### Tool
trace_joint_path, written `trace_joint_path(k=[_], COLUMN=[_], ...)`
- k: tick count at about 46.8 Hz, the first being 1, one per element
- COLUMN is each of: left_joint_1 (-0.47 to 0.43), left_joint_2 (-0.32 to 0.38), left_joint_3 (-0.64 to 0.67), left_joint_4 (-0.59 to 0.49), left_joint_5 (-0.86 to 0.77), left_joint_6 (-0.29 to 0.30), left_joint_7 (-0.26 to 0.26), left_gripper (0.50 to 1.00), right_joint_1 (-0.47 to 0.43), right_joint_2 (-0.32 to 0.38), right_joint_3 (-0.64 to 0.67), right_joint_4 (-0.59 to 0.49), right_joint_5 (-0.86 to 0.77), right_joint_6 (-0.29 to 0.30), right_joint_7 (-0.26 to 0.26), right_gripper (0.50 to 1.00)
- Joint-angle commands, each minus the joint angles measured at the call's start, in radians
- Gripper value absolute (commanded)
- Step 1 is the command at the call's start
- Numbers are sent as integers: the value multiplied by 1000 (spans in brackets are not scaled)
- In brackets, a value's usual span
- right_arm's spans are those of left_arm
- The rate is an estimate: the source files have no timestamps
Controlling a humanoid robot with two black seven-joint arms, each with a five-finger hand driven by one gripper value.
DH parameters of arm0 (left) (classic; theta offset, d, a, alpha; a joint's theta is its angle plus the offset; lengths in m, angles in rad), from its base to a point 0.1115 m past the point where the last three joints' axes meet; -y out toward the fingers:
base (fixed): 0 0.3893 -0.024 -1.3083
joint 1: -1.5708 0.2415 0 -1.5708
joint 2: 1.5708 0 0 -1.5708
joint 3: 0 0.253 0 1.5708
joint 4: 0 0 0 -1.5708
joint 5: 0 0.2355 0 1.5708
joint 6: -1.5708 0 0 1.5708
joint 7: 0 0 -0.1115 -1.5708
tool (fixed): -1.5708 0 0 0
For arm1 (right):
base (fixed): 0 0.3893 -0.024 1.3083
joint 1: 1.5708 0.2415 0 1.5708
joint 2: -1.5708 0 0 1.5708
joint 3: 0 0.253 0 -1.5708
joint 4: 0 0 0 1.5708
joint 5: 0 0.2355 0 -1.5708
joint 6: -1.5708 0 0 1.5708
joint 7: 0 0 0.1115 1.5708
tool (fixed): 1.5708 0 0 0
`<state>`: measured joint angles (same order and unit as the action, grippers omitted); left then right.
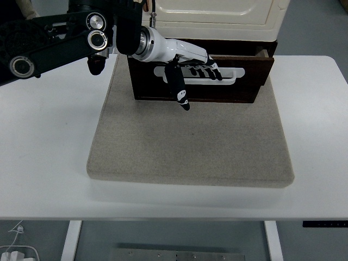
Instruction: Open the drawer under the combination cabinet
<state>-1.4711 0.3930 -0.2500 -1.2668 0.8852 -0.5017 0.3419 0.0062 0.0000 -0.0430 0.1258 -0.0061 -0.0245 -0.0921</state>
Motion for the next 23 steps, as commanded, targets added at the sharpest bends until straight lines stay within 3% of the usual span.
trace_joint_path(k=[1, 23], left_joint_1=[0, 0], left_joint_2=[3, 18], left_joint_3=[1, 1], left_joint_4=[-8, -26], left_joint_5=[-6, -25], left_joint_6=[0, -14], left_joint_7=[0, 0], left_gripper=[966, 966], right_joint_1=[0, 0], right_joint_2=[0, 0], right_joint_3=[0, 0], right_joint_4=[0, 0], right_joint_5=[0, 0], right_joint_6=[0, 0], right_joint_7=[0, 0], right_gripper=[928, 928])
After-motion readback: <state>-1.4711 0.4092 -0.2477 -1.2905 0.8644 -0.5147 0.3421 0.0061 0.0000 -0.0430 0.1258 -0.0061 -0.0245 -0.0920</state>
